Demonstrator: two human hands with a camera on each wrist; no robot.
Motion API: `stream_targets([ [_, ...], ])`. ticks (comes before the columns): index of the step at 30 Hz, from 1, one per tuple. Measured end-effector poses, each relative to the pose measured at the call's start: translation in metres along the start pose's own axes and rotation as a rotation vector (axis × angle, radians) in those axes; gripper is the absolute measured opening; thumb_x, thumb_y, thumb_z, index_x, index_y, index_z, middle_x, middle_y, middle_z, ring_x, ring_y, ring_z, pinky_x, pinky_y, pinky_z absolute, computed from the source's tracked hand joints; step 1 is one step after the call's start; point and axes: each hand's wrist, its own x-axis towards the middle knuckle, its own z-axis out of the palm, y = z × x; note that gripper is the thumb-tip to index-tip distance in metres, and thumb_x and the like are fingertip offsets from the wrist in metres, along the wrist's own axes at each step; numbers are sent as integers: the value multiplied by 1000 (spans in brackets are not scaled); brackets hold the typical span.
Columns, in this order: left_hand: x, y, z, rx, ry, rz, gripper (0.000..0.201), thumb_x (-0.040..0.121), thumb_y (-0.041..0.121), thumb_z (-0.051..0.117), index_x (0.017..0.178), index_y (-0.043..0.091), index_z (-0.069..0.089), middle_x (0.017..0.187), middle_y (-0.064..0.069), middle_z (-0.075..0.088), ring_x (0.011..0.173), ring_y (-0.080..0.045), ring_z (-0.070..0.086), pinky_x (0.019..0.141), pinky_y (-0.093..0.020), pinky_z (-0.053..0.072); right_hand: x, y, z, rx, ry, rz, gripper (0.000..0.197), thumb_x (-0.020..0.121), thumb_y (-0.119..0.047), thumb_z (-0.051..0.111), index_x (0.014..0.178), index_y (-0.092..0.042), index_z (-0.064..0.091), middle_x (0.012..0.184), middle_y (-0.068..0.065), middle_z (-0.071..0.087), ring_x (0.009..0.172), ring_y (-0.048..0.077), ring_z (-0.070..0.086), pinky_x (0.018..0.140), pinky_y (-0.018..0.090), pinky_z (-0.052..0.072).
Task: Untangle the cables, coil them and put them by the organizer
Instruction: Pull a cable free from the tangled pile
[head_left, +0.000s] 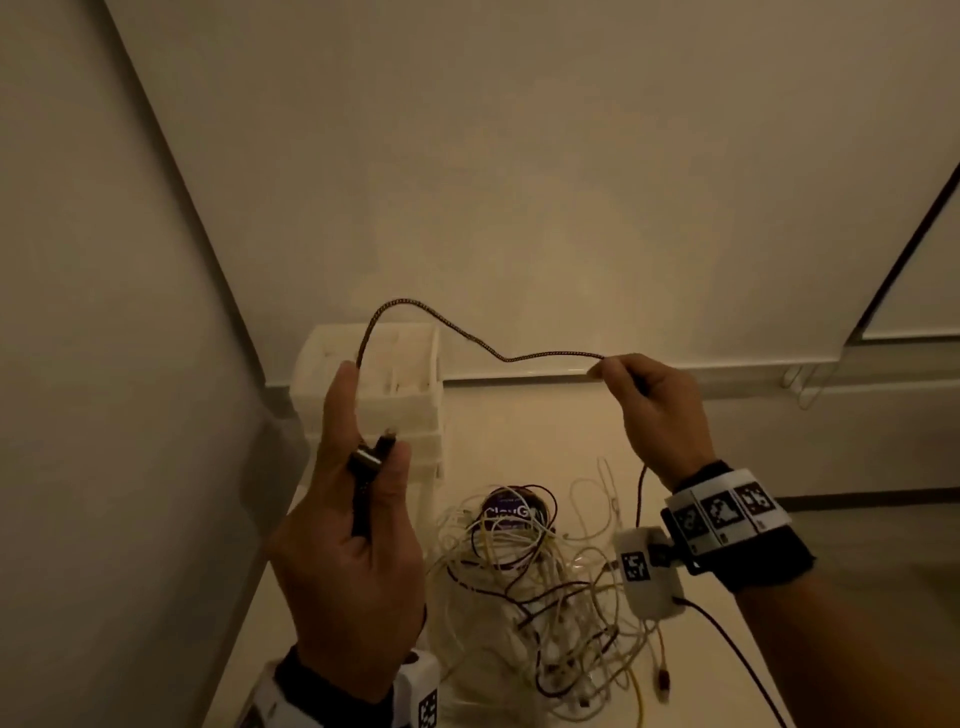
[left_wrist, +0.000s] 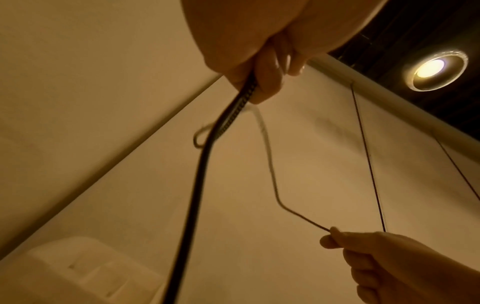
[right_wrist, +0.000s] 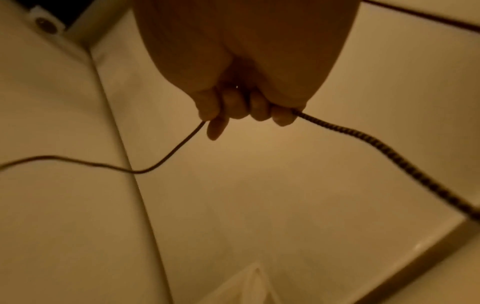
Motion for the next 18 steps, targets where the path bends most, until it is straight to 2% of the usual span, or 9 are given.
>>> stream_targets([
  [1,0,0,1,-14,-48,7,43,97,26,52,137,11,48,70,12,63,54,6,50,55,0,36,-1,-1,-3,-61,-43,-7,20,95,-21,55,83,-25,70,71,-4,67,62,5,55,62,28,42],
  [2,-1,-1,3,-20,-123,15,42,95,23,55,135,10,52,60,17,49,48,8,40,51,-2,32,-5,-4,-5,-114,-144,-30,20,95,-24,54,85,-27,70,76,-1,69,67,11,59,63,32,44],
  [4,-5,-5,10,-8,-294,36,43,92,18,62,134,14,55,59,26,35,47,8,33,50,-6,29,-24,-15,-5,-157,-387,-109,21,96,-28,52,86,-27,70,83,-2,71,77,15,63,68,33,49],
  [5,-8,-7,14,-2,-376,34,46,90,13,66,134,15,55,62,30,38,50,11,37,53,-4,29,-36,-24,-5,-151,-480,-169,23,97,-30,50,87,-25,70,83,-5,71,77,15,64,69,32,50],
  [8,-12,-9,26,-21,-524,-19,40,88,9,67,127,16,62,69,36,49,63,18,51,63,2,34,-60,-44,-3,-74,-600,-301,23,96,-27,49,87,-18,68,73,-21,61,70,0,60,64,12,41],
  [10,-16,-14,30,-43,-500,-29,14,89,10,65,101,14,71,64,33,51,63,19,53,61,2,34,-64,-47,-5,-25,-609,-279,24,96,-27,50,90,-14,70,73,-22,60,71,-3,59,65,9,40],
  [12,-17,-17,31,-19,-418,-24,8,89,12,64,81,13,68,55,27,48,56,18,49,55,2,31,-67,-41,-5,39,-629,-229,27,96,-29,49,92,-14,71,73,-20,61,70,-3,58,65,9,39],
  [15,-8,-18,24,9,-246,-57,20,95,27,54,78,21,62,51,16,48,45,4,46,45,-6,29,-83,-10,5,72,-684,-125,27,98,-35,44,87,-22,65,65,-7,52,60,4,47,59,24,40],
  [18,6,-22,13,22,-81,-86,21,96,29,51,81,20,63,53,20,46,50,6,51,48,-3,33,-106,48,15,34,-648,19,29,101,-32,42,79,-24,60,62,-10,45,57,5,40,58,27,37],
])
